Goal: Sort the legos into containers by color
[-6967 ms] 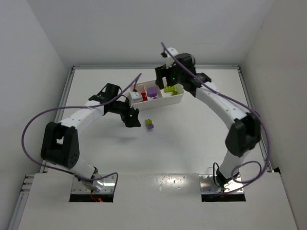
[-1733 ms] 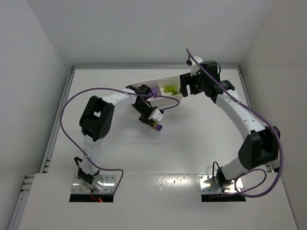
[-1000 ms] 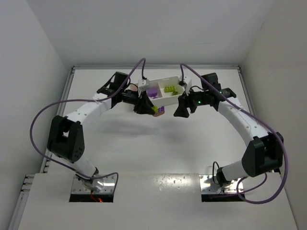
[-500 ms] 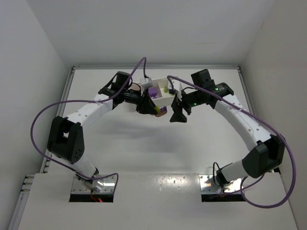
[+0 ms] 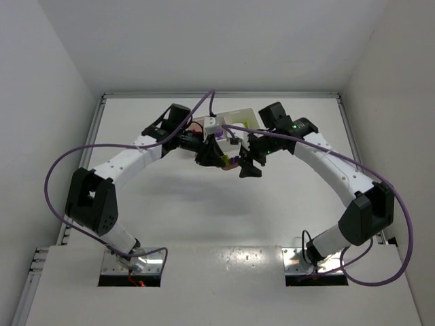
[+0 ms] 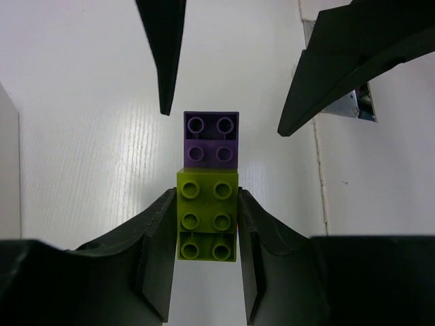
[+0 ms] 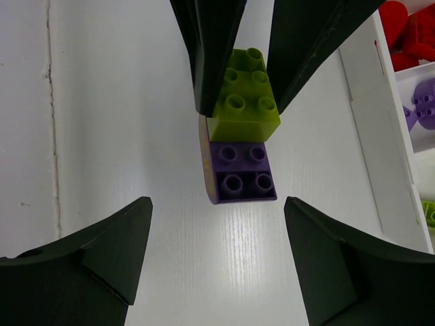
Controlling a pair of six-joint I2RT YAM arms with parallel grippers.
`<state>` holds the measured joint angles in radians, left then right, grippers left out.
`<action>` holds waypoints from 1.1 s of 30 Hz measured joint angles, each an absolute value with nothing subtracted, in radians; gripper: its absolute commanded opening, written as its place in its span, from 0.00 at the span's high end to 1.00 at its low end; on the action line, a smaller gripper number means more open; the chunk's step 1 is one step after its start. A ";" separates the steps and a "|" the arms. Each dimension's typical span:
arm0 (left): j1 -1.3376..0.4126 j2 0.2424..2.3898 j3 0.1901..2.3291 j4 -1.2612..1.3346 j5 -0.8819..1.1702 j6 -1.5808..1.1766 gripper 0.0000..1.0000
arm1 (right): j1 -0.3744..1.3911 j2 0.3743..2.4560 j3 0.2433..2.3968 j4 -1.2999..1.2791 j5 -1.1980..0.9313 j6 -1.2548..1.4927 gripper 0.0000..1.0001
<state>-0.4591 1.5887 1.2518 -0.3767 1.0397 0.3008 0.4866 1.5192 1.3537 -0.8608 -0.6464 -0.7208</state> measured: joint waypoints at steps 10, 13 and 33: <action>-0.478 1.566 1.242 -0.397 1.048 0.373 1.00 | 0.472 1.552 1.354 -0.800 -0.668 -0.654 0.24; -0.478 1.561 1.236 -0.398 1.055 0.384 1.00 | 0.466 1.551 1.351 -0.762 -0.688 -0.623 0.32; -0.477 1.549 1.195 -0.303 1.049 0.337 1.00 | 0.464 1.533 1.291 -0.727 -0.736 -0.568 1.00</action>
<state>-0.4774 1.5486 1.1954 -0.3035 1.0489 0.3367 0.4637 1.5330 1.2915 -0.7265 -0.7357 -0.5682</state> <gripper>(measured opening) 0.412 0.361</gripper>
